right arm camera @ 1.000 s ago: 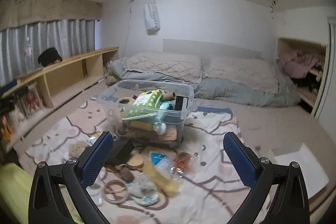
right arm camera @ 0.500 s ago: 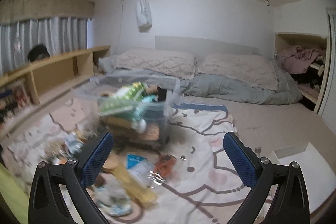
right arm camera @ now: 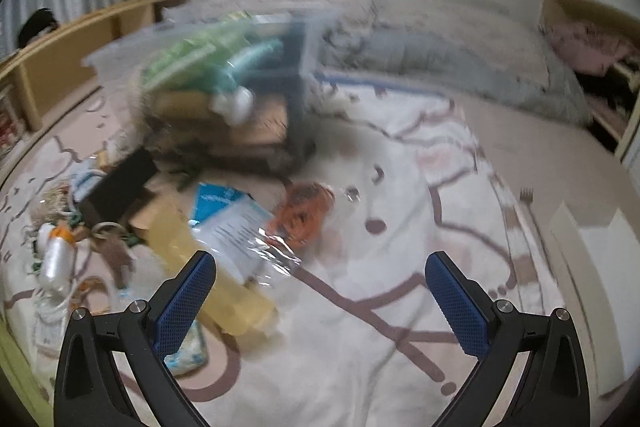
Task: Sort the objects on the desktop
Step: 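Move the left tool toward the white round tape measure while the right tool approaches the yellow tray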
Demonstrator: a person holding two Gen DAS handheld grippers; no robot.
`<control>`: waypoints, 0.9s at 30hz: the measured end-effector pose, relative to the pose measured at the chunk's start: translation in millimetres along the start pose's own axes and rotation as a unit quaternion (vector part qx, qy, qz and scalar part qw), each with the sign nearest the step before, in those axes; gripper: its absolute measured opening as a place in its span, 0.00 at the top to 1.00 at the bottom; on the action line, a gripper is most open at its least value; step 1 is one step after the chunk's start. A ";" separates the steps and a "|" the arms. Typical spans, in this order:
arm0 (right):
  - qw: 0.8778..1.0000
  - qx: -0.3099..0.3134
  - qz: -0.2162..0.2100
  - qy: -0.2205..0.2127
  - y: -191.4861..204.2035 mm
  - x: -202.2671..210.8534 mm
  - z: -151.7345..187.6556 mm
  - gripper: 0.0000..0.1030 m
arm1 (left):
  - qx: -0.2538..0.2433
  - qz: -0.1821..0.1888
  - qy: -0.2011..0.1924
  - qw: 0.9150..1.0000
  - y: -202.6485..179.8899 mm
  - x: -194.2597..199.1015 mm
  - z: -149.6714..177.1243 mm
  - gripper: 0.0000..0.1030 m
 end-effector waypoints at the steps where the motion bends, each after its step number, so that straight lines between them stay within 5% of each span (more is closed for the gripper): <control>1: 1.000 -0.008 0.003 0.008 -3.9 -5.8 0.5 0.00 | 0.005 -0.007 0.008 1.000 5.2 -4.2 4.5 0.00; 12: 0.995 -0.059 0.007 0.082 -23.9 -55.8 7.3 0.00 | 0.029 -0.056 0.091 0.994 41.8 -44.6 59.3 0.00; 27: 0.997 -0.018 -0.005 0.069 21.3 -40.3 26.9 0.00 | 0.008 -0.002 0.177 0.984 18.5 -62.1 115.5 0.00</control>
Point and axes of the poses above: each gripper's, at about its wrist camera, not at the fingertips, and x roughly against the way its jaws point, y to its left, z to its underside, the point moved 5 cm from there along -x, roughly the way its jaws point, and after that the axes turned 2 degrees about x, right-handed, at the moved point
